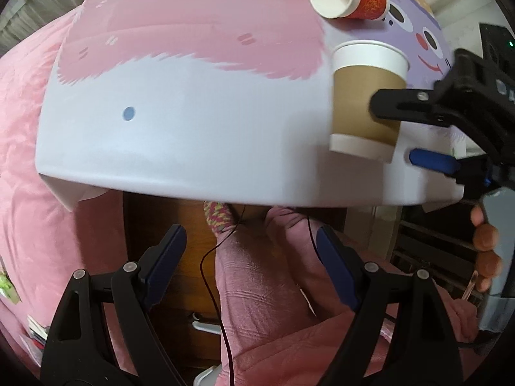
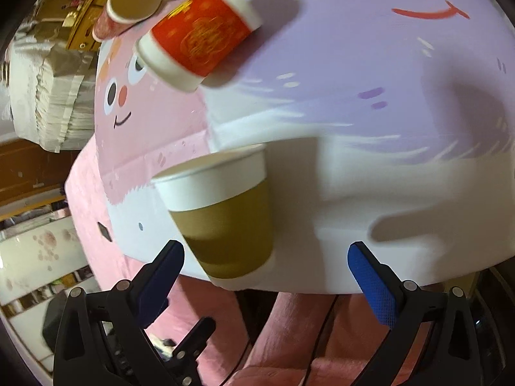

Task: Flip cup upright
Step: 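Grasp the brown-sleeved cup with the right tool while the left tool releases it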

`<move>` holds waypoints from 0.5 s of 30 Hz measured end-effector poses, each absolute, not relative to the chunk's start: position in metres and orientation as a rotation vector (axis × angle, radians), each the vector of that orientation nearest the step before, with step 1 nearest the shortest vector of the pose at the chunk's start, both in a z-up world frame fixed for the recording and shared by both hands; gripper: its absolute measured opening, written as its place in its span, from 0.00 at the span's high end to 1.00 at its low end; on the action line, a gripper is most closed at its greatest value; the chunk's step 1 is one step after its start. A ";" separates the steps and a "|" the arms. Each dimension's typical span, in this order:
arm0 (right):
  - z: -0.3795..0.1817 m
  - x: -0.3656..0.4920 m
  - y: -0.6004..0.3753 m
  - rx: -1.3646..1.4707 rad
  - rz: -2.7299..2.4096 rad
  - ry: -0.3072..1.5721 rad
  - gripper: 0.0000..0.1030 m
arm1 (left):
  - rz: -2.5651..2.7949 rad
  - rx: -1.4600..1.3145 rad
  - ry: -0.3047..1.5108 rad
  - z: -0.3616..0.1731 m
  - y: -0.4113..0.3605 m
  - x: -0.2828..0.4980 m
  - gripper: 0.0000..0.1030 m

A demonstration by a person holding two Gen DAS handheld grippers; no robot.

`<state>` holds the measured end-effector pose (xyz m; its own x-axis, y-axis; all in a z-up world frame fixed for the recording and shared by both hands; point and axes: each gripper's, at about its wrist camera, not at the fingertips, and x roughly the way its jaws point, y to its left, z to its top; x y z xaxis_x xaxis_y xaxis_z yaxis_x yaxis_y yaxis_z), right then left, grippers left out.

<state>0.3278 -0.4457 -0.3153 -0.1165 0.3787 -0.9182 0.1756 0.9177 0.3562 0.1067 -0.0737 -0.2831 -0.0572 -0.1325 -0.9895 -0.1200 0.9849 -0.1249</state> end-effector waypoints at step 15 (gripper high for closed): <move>-0.306 0.318 -0.393 0.217 -0.006 1.427 0.01 | -0.105 0.053 1.656 -0.284 -0.105 0.165 0.21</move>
<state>0.3176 -0.3935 -0.3057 0.1464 0.1261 -0.9812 0.1339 0.9802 0.1459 0.1652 -0.1050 -0.2843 -0.0880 -0.0284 -0.9957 0.0973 0.9946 -0.0370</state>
